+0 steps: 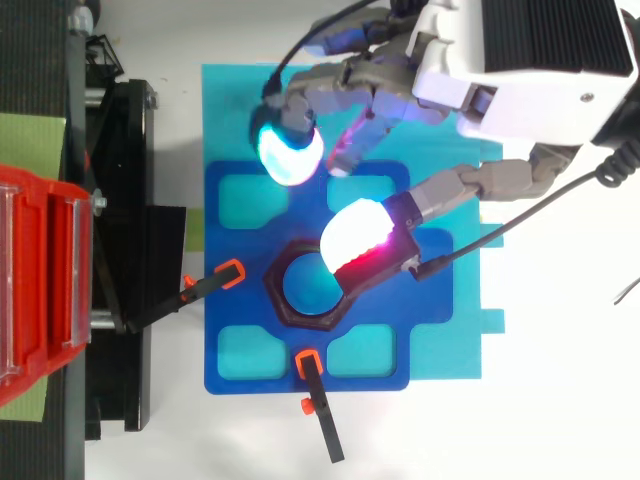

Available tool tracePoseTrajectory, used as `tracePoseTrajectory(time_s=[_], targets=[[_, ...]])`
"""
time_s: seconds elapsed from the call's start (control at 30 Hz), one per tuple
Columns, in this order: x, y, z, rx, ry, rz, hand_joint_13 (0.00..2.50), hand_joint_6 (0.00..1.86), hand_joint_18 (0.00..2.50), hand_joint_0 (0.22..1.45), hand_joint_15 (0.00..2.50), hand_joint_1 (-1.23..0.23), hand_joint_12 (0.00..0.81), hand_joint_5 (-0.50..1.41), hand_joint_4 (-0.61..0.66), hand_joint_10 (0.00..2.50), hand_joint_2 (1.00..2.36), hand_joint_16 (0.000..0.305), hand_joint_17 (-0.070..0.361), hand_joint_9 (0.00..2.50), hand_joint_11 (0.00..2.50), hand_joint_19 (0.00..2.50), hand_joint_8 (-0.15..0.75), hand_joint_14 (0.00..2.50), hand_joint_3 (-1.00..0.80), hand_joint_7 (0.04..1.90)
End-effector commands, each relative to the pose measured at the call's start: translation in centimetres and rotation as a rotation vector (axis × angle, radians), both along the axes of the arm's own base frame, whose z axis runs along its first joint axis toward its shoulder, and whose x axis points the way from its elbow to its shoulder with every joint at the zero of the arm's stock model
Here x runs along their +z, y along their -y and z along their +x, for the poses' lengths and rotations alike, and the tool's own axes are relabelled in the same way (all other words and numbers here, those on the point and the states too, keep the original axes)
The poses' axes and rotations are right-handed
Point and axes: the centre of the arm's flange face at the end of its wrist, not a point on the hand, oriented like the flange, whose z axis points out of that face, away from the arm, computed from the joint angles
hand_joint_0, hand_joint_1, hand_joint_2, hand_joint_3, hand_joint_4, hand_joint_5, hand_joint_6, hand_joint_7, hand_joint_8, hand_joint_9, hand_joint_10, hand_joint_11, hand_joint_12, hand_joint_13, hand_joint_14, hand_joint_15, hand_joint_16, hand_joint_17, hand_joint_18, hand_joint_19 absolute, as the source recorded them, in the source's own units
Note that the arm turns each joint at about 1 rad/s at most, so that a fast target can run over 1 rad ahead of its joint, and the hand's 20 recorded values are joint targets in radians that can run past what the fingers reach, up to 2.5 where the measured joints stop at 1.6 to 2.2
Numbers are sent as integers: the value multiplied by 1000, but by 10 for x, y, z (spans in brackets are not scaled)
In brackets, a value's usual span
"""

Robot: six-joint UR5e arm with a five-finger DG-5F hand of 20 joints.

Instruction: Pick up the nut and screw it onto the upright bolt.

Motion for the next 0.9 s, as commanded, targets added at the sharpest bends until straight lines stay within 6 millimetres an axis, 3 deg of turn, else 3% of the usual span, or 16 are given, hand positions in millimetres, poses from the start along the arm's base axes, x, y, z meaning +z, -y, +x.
tracePoseTrajectory(time_s=[0.0,0.2,0.33,0.87], targets=[[1,2,0,5,4,0,570,503,355,482,0,-349,283,-140,162,0,1000,34,76,967,0,55,259,0,-500,784],[1,-5,2,11,15,1,283,501,9,467,0,-305,305,-182,120,0,1000,38,85,590,0,0,226,0,-500,620],[1,-12,3,17,15,2,192,501,0,462,0,-279,314,-193,102,0,1000,40,89,462,0,0,213,0,-500,586],[0,-52,7,5,10,6,140,502,0,462,0,-236,324,-181,123,0,1000,42,95,405,0,0,225,0,-500,650]])
